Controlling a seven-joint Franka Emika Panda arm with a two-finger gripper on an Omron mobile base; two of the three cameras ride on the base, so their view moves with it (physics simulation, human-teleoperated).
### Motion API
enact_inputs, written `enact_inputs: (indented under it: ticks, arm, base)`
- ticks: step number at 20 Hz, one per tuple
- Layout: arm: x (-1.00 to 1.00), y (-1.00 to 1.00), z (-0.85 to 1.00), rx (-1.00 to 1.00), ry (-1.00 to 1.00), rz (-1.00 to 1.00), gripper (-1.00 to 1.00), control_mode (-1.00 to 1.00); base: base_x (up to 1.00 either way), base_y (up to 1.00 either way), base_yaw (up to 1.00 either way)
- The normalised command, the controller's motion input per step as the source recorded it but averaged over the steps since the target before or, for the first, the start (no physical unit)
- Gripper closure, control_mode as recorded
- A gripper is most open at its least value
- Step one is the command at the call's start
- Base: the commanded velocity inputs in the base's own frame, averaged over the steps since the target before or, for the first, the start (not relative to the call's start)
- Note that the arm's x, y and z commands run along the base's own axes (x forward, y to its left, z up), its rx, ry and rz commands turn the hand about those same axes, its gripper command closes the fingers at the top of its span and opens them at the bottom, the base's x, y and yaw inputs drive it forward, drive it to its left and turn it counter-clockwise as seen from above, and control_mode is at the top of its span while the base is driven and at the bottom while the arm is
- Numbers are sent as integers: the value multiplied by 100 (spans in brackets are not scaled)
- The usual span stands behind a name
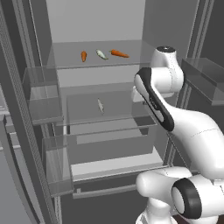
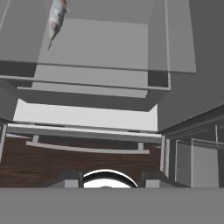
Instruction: Place one carrot and one fish in each tupperware on the nearby counter, to pack two identical lunches.
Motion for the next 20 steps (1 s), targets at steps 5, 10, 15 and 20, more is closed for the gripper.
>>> enact_inputs:
  ticks: [5, 10, 15, 20]
  arm:
    - [-1, 0, -3, 0, 3, 0, -100, -100]
    - [0, 65, -32, -3, 11, 3, -100, -100]
    - [63, 100, -62, 0, 0, 2, -100, -100]
    - [100, 97, -61, 0, -6, 0, -100, -100]
  base:
    - [0, 0, 0]
    - [0, 0, 0]
    - [0, 0, 0]
    - [0, 0, 0]
